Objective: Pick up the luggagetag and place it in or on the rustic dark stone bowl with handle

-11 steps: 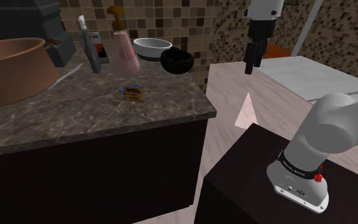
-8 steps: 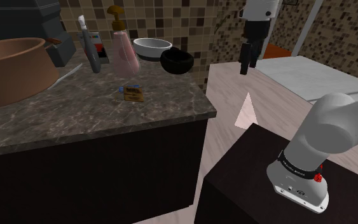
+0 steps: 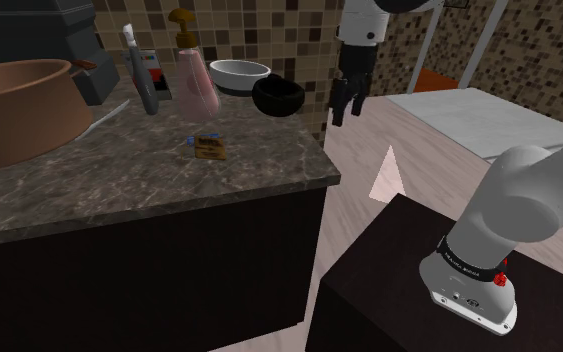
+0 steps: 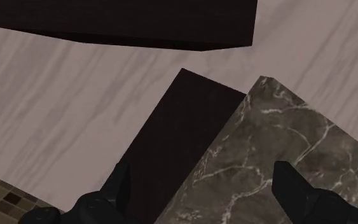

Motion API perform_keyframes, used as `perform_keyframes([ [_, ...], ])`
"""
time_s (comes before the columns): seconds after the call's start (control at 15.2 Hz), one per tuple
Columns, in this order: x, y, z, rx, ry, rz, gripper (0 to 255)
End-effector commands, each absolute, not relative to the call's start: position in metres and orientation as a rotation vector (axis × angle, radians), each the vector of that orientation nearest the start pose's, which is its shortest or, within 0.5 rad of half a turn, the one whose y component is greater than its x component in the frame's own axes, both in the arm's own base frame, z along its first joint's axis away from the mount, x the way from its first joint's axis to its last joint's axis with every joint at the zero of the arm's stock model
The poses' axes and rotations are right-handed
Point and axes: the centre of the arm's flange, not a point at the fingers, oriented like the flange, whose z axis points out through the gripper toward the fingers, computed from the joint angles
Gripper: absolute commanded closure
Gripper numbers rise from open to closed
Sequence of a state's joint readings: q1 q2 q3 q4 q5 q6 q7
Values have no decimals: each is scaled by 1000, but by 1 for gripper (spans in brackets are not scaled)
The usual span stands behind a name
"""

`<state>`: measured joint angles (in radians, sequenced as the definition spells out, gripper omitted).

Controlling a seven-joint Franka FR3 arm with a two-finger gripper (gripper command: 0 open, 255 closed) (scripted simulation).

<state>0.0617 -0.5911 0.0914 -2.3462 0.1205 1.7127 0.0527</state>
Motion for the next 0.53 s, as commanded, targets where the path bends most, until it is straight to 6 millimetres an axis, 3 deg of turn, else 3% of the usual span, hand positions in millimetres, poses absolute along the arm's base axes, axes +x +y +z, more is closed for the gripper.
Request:
perform_keyframes([
  [0.0, 382, 87, 536, -3068, -90, 53, 0],
  [0.46, 442, 144, 523, -3042, -64, -23, 0],
])
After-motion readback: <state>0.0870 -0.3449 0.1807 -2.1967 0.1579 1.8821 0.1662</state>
